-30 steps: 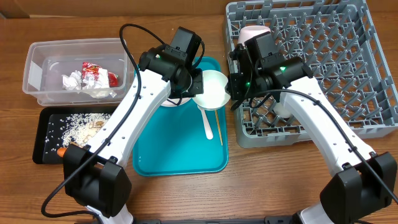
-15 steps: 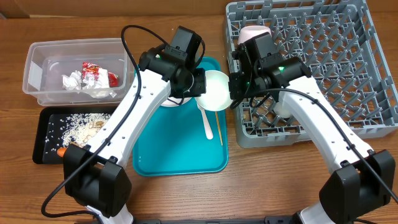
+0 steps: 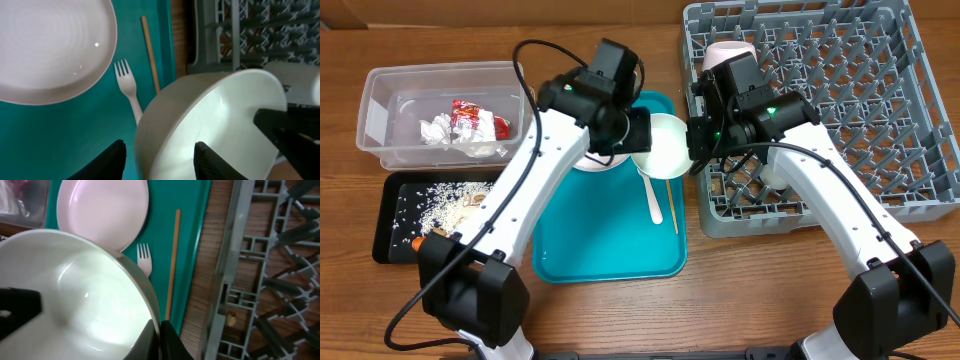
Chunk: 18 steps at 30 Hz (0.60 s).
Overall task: Sort waste into correct bins and load items into the dishwasher
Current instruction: 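Grasp the white bowl with right gripper and release left gripper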
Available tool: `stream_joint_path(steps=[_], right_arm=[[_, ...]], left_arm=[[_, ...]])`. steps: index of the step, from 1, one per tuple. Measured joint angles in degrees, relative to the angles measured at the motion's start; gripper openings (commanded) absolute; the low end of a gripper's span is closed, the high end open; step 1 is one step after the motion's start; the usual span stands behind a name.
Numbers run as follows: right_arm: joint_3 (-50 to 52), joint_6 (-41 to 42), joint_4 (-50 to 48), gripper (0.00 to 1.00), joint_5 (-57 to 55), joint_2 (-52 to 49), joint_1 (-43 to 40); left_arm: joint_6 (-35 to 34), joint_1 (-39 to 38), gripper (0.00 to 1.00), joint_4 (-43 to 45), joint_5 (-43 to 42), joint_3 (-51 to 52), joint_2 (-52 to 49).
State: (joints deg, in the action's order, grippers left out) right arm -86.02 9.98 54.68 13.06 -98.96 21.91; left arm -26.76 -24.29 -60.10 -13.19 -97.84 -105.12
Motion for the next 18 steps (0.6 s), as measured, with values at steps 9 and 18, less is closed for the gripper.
stream_joint_path(steps=[9,18], right_arm=[[0.00,0.33,-4.76,0.04,-6.73,0.00,0.04],[0.17,-0.79,-16.94,0.04,-25.49,0.00,0.26]], left_arm=[[1.20,7.41,1.00,-0.57,-1.86,-4.11,6.88],[1.70,10.25,1.00,-2.97,-1.86,-4.96,9.40]])
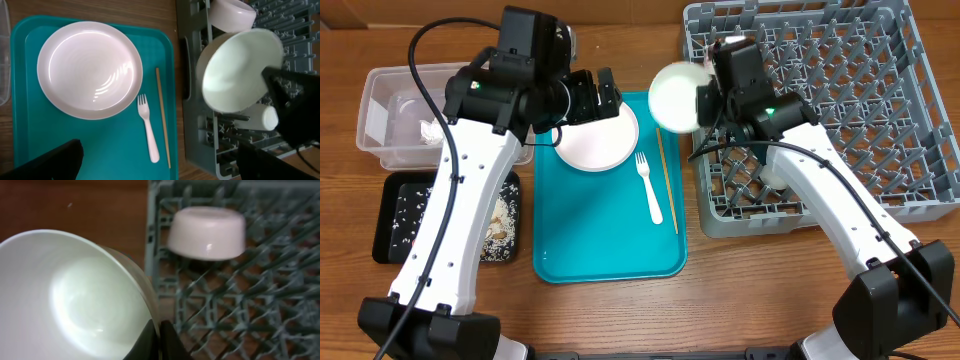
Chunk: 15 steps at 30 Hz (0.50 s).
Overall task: Sort waste into correct bins and load items into the dishwasher
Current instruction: 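Grasp the white bowl with right gripper and release left gripper, then carry the white bowl into the dish rack and open right gripper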
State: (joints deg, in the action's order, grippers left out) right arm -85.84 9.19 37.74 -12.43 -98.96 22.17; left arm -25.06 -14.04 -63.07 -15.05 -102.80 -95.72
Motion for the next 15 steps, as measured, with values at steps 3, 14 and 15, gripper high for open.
stream_joint_path(steps=[3,14,15], right_arm=[[0.04,-3.96,-5.22,0.04,-9.01,0.00,0.00],[0.04,-27.89,-17.73,0.04,-33.97,0.00,-3.21],[0.04,-29.07,-18.36,0.04,-34.73,0.00,-4.52]], left_arm=[[0.00,0.00,1.00,0.00,0.00,0.00,-0.02],[0.00,0.00,1.00,-0.02,0.00,0.00,-0.02],[0.00,0.00,1.00,-0.02,0.00,0.00,-0.02]])
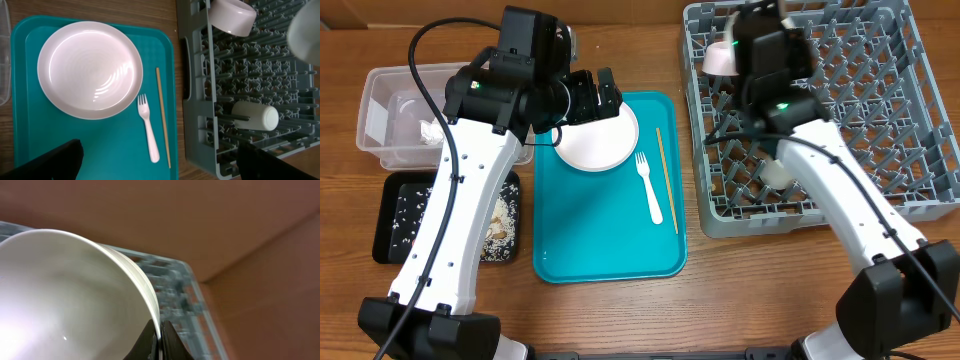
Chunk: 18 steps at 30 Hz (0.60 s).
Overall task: Sort waste into correct bins and load items into the dishwasher
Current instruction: 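Carry the white bowl into the dish rack and open right gripper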
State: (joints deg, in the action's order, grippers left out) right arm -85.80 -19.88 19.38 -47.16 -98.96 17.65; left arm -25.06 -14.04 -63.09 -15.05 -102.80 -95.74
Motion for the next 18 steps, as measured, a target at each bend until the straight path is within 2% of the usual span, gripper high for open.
stream_joint_path(steps=[8,12,18], right_arm=[[0.00,-2.91,-1.38,0.04,-3.30,-2.84,-8.61],[0.00,-3.50,-3.48,0.04,-3.72,-6.54,-8.87],[0.00,-8.70,-7.19,0.04,-5.81,-11.26,-8.61]], left_arm=[[0.00,0.00,1.00,0.00,0.00,0.00,0.00],[0.00,0.00,1.00,-0.02,0.00,0.00,0.00],[0.00,0.00,1.00,0.00,0.00,0.00,0.00]])
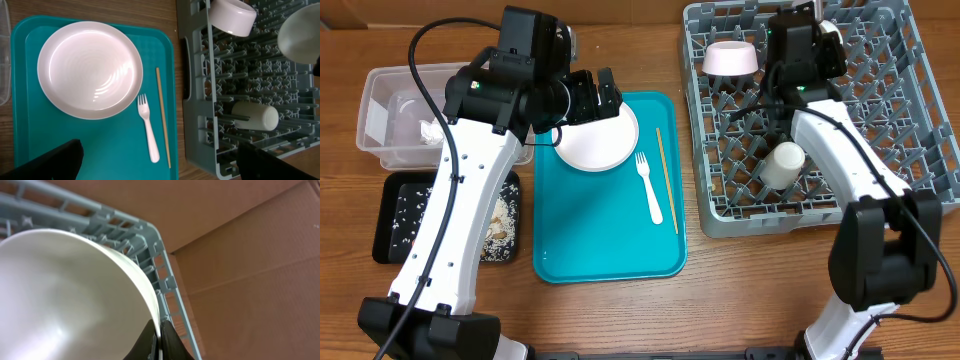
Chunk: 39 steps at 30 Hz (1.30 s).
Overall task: Sort waste into correct bins and load items into the dishwasher
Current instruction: 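Carry the white bowl into the dish rack and open right gripper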
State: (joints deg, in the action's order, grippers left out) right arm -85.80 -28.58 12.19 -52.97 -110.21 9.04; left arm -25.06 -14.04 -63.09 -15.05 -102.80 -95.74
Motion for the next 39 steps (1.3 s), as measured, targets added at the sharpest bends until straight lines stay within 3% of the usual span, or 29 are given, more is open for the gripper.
stream_joint_path(steps=[19,30,39], right_arm=[[0.07,-4.70,5.27,0.04,-4.33,-2.27,0.00],[0.04,-16.31,4.26,0.04,-5.16,-2.27,0.02],[-0.17,-16.41,10.16,0.04,-7.93,-2.23,2.29]], left_arm=[[0.00,0.00,1.00,0.00,0.00,0.00,0.00],[0.00,0.00,1.00,0.00,0.00,0.00,0.00],[0.00,0.00,1.00,0.00,0.00,0.00,0.00]])
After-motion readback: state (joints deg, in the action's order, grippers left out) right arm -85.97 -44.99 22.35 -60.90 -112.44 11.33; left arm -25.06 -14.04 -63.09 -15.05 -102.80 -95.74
